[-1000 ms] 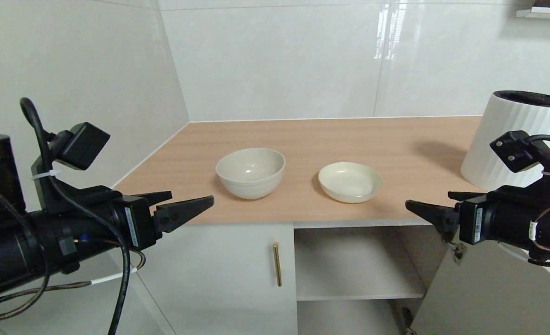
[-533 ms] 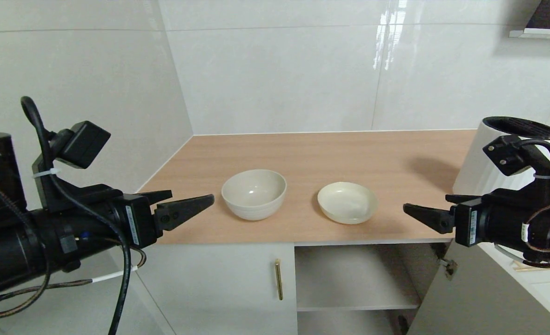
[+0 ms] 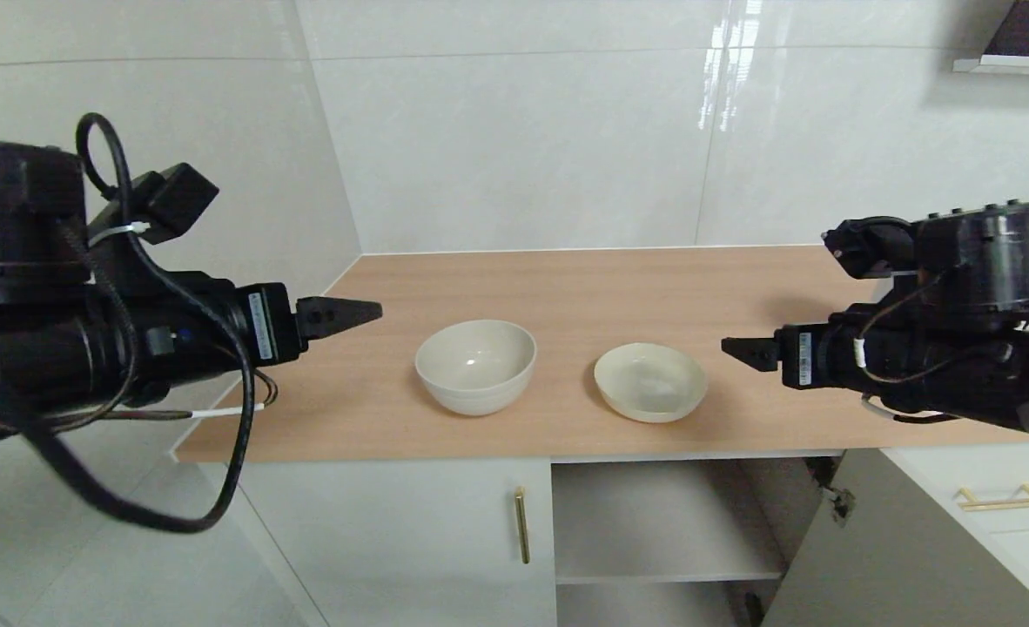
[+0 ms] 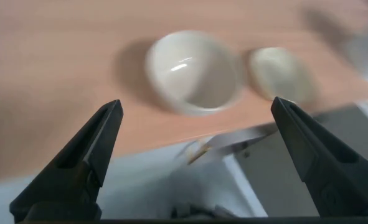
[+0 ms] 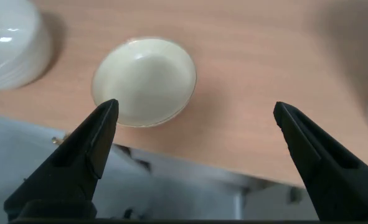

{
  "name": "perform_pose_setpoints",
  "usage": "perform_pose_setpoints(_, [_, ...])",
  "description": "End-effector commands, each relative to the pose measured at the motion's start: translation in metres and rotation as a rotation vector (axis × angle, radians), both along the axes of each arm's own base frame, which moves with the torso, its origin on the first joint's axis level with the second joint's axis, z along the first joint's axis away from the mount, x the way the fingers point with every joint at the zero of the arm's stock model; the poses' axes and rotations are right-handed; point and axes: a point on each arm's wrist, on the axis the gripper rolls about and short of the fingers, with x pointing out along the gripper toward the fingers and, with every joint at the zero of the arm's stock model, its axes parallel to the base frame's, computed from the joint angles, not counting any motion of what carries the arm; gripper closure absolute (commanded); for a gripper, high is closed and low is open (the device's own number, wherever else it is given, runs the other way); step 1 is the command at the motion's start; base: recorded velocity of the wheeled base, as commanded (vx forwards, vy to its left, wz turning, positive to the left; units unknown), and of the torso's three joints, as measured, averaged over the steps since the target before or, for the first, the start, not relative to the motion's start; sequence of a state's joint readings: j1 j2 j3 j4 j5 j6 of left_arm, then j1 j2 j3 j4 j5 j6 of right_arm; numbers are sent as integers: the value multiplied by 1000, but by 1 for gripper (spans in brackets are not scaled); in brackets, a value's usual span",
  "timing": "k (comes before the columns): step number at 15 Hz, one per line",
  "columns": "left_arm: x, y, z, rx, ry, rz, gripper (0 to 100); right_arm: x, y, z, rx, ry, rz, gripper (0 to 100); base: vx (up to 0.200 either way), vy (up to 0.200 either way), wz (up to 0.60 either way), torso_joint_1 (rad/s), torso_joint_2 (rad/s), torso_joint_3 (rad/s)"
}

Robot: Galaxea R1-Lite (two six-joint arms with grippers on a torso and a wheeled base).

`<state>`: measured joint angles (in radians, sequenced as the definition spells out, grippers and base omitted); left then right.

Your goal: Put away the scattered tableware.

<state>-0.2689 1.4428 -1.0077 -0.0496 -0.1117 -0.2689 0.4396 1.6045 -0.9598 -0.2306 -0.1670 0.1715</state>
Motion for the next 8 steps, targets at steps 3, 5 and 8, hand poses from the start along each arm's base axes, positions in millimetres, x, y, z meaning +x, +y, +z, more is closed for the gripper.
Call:
perform_pose_setpoints(3, [65, -24, -17, -2, 253, 181, 0, 29, 15, 6, 105, 211, -124, 0, 0, 0, 0, 0, 0, 0])
perform_pose_setpoints(5, [87, -42, -37, 30, 327, 267, 0, 29, 19, 5, 115, 234, -129, 0, 0, 0, 0, 0, 0, 0])
perform_pose_setpoints(8, [108, -57, -57, 64, 357, 332, 0, 28, 20, 3, 114, 240, -127, 0, 0, 0, 0, 0, 0, 0])
